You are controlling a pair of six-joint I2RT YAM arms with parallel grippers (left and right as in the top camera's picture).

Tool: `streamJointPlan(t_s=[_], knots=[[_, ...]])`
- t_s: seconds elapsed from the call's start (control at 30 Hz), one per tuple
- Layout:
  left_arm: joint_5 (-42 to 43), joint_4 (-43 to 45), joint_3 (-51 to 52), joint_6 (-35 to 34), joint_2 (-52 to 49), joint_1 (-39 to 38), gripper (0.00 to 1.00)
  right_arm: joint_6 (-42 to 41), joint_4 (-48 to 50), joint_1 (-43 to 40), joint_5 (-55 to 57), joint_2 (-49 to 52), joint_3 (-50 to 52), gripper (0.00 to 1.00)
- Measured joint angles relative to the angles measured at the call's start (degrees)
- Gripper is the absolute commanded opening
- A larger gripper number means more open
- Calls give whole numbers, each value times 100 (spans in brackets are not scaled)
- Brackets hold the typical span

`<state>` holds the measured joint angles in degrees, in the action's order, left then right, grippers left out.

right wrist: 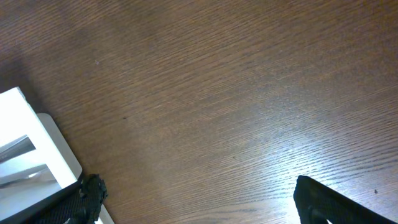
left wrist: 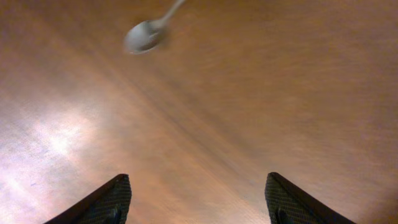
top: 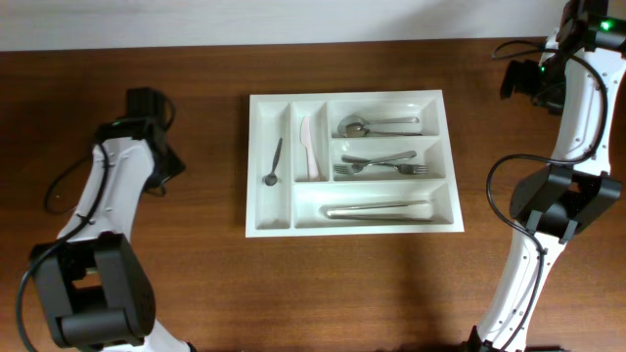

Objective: Pack container

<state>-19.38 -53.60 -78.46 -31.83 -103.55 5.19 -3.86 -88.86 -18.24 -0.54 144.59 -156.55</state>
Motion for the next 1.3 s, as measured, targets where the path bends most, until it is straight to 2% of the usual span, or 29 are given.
streamJointPlan(t_s=[0.23, 0.5, 0.67, 0.83, 1.07, 1.3], knots=[[76, 120, 413, 238, -28, 614, 71, 2, 0, 0, 0, 0, 0, 99], [667, 1405, 804, 597, -42, 1154, 76, 2, 0, 0, 0, 0, 0, 99], [820, 2004, 933, 640, -151, 1290, 76, 2, -2, 0, 0, 0, 0, 99], [852, 2221, 946, 660, -455, 1366, 76, 4, 0, 0, 0, 0, 0, 99], [896, 2693, 962, 678, -782, 1366, 71, 4, 0, 0, 0, 0, 0, 99], [1054, 3451, 979, 671, -1005, 1392, 72, 0, -2, 0, 0, 0, 0, 99]])
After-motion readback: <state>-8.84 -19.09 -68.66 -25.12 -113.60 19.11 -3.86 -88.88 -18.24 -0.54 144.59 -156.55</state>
